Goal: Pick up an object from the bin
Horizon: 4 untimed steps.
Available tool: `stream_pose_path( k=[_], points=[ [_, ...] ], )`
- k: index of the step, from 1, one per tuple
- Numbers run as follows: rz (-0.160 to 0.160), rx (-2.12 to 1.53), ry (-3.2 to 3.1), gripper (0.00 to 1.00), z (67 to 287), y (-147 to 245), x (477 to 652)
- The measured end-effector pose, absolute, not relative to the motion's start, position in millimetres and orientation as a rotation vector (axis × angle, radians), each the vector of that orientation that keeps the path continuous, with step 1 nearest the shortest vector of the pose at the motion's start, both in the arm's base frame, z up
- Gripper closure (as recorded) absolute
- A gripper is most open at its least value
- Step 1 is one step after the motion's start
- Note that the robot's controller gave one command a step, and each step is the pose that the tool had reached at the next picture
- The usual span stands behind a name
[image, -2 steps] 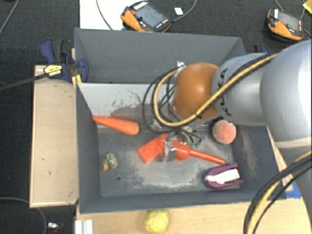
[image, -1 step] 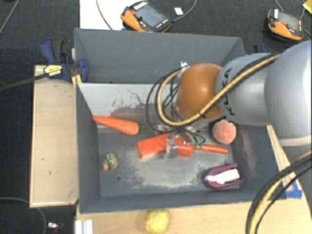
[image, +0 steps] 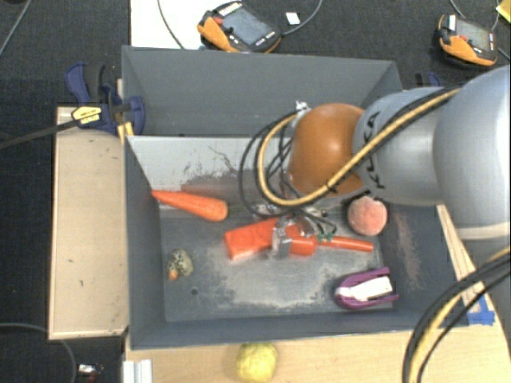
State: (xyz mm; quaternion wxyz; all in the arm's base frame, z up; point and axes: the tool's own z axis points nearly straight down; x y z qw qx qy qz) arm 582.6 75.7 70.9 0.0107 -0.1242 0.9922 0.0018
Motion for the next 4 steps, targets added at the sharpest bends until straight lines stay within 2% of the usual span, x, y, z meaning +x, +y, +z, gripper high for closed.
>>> stream_pose_path(
  k=[1, 2, 3, 4],
  points=[
    [0.007, -0.387, 3.108, 1.0, 87.2, 73.4, 580.5],
    [0.009, -0.552, 3.072, 1.0, 136.9, 114.3, 592.8],
    [0.001, -0.44, 3.082, 1.0, 242.6, 73.5, 585.1],
    [0.009, -0.503, 3.091, 1.0, 121.1, 98.3, 592.6]
  ],
)
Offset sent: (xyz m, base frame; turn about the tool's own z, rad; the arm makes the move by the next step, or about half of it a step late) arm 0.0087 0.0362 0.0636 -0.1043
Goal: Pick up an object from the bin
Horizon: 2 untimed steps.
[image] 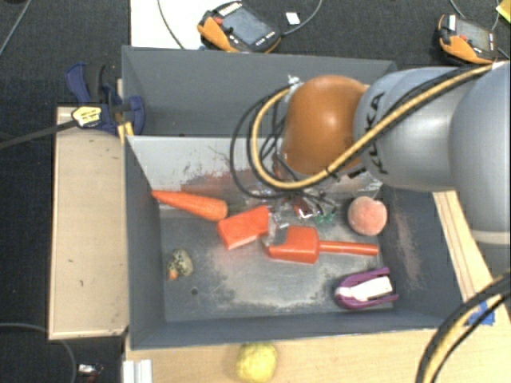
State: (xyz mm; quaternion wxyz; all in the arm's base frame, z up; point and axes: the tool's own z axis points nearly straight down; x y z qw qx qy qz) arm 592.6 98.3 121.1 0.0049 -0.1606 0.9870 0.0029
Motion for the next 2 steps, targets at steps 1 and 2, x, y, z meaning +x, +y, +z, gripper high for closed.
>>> stream_pose_path(
  k=[1, 2],
  points=[
    [0.001, -0.499, 3.053, 1.0, 181.7, 96.9, 590.1],
    [0.006, -0.529, 3.078, 1.0, 199.3, 100.2, 583.0]
  ],
)
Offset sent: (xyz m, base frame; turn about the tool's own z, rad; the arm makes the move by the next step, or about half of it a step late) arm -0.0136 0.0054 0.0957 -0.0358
